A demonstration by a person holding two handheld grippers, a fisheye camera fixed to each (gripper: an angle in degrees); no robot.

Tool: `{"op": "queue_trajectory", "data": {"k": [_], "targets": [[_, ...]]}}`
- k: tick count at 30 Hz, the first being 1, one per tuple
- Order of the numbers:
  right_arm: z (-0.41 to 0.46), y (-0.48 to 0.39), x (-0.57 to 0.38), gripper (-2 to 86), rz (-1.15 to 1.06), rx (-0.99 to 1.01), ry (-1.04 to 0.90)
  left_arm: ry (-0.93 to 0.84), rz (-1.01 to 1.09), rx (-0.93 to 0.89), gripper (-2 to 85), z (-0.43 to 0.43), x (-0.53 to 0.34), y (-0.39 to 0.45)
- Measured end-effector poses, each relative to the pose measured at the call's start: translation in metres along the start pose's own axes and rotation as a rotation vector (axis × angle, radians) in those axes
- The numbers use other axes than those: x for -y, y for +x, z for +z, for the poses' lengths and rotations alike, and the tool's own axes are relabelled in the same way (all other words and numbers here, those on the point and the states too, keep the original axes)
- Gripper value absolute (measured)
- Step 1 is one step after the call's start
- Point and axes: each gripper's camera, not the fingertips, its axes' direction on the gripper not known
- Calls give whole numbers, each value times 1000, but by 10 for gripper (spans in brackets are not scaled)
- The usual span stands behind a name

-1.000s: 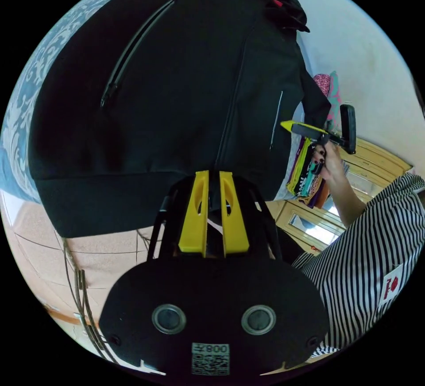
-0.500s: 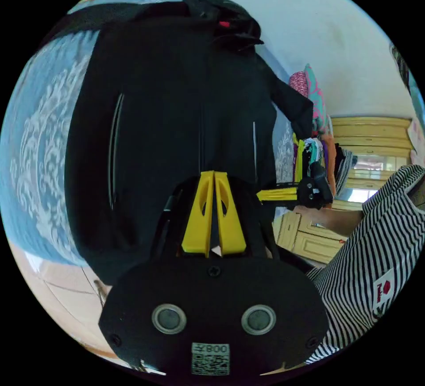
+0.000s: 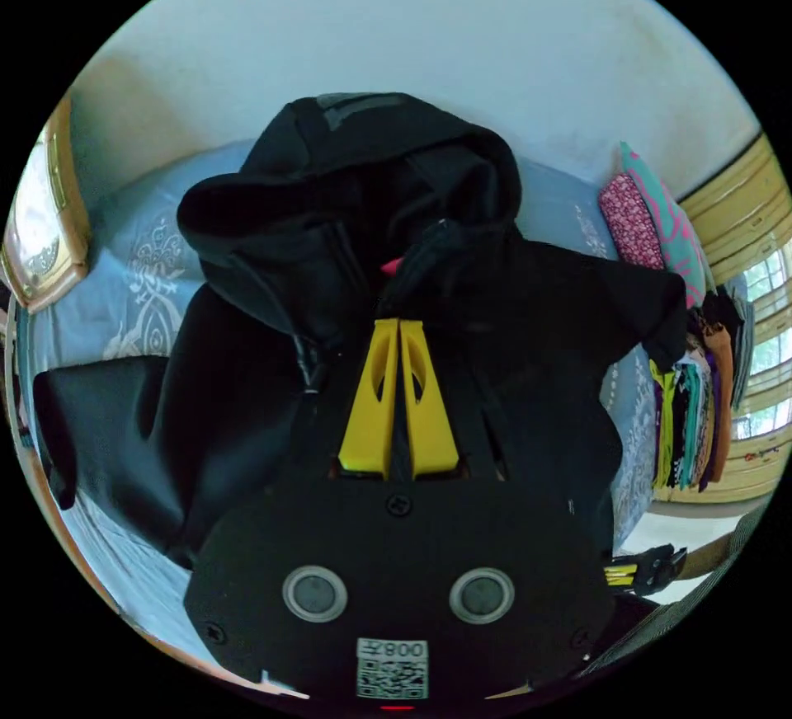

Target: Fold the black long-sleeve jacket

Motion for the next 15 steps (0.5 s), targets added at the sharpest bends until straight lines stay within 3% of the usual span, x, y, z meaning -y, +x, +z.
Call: {"op": "queue_trajectory", "data": {"k": [6,10,13,15], "targets": [[42,9,-47,2,29,62,19,-27,6,-22,1,-21,44,27],[64,49,-80,2,145,308,-13,51,4,-59,2,-59,62,47],[57,93,-128,3,292,410,134,107,-24,-80,5,-88,66,56],[45,117,-161,4,382,319,210,133,-41,-141,9,-100,68,63]]}}
